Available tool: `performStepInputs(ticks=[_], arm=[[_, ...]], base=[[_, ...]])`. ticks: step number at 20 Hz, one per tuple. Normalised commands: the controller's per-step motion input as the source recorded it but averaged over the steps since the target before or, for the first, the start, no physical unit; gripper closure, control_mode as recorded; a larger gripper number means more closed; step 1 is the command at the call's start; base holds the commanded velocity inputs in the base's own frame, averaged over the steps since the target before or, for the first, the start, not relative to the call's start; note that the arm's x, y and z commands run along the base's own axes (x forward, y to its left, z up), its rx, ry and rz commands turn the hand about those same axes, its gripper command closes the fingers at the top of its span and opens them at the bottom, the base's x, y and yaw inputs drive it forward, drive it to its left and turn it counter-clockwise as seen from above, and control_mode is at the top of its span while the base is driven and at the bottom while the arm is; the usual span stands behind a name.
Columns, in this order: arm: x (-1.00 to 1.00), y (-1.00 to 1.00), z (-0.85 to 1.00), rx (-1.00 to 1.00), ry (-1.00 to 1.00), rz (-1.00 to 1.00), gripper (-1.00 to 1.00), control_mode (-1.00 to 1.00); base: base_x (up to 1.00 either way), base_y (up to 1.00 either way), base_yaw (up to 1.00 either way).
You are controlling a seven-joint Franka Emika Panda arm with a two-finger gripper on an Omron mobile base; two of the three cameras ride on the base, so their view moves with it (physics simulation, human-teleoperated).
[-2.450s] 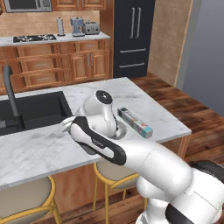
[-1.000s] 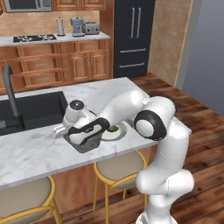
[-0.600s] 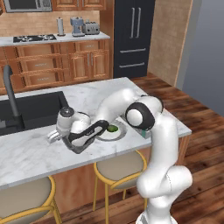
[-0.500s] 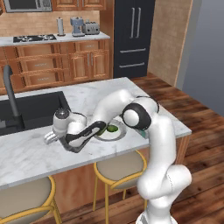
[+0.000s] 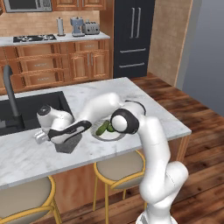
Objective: Retrieve the tupperware and aluminum foil from the cabinet and place them on the dining counter near the plate with avocado and cucumber to prepare for storing leftovers.
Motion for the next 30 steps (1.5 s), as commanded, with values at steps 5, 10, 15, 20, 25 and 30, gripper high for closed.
performStepInputs(ticks=[5,10,15,20,25,30], arm=[[0.04,-0.45,0.15,0.00,0.10,-0.09,-1.00,-1.00],[0.00,-0.64,0.04,0.00,0.05,-0.08,-1.00,-1.00],[-0.16,-0.37,0.36,0.00,-0.01,-0.02,-1.00,-1.00],[-0.73,-0.28,0.82,0.00,-0.18,0.00,-1.00,-1.00],[-1.00,-0.58,0.66,0.03,-0.26,0.00,-1.00,-1.00],[-0.76,-1.00,0.41,0.22,-0.25,-0.09,-1.00,-1.00]], base=[[0.00,0.00,0.00],[0.00,0.00,0.00],[0.00,0.00,0.00],[0.00,0.00,0.00],[0.00,0.00,0.00],[0.00,0.00,0.00]])
